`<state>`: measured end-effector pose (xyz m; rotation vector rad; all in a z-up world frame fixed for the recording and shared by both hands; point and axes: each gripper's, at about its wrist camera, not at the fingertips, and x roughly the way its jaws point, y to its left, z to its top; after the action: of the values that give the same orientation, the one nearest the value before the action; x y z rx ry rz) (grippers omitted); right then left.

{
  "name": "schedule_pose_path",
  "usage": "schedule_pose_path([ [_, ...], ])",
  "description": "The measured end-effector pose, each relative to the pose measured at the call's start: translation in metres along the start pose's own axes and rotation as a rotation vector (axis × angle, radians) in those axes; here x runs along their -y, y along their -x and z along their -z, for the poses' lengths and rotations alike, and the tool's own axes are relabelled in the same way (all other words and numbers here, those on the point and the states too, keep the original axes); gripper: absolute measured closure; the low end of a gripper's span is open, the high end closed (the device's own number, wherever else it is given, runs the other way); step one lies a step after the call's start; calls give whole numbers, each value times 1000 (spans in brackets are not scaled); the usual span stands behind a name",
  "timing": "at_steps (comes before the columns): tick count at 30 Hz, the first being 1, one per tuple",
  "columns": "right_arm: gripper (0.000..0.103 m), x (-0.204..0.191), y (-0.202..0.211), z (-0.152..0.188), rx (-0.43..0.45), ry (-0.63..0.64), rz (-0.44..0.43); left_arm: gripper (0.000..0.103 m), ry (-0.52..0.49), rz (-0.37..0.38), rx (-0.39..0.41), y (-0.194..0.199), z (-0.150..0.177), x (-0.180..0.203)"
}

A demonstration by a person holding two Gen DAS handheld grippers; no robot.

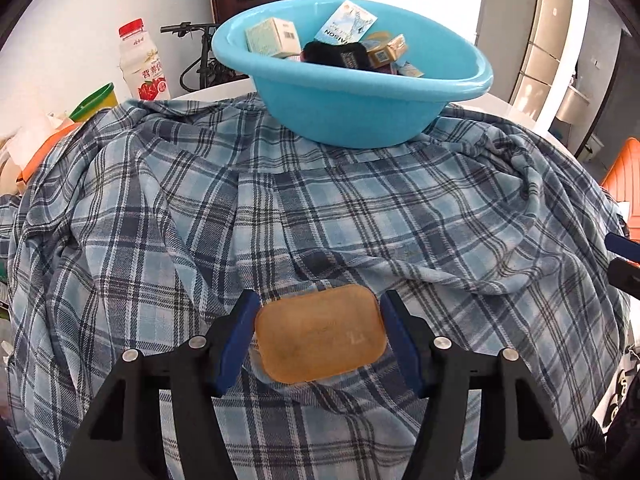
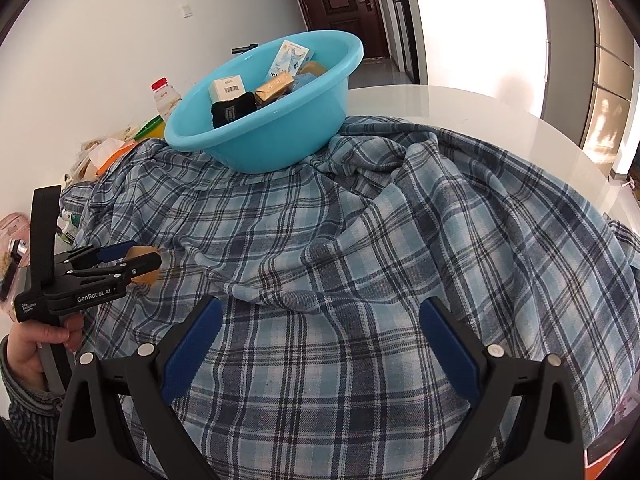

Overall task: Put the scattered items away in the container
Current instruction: 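Lift the amber soap bar off the cloth with the left tool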

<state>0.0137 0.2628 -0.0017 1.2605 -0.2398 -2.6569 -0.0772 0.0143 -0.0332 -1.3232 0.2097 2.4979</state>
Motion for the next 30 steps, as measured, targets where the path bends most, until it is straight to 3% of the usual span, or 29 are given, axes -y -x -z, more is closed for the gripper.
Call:
schedule_pose_path([
  [8,5,0,1,5,-5,1,-1,38,6,24,-34,1,7,8],
  [30,5,3,-3,11,-24,5,-11,38,62,15,23,24,24,23],
])
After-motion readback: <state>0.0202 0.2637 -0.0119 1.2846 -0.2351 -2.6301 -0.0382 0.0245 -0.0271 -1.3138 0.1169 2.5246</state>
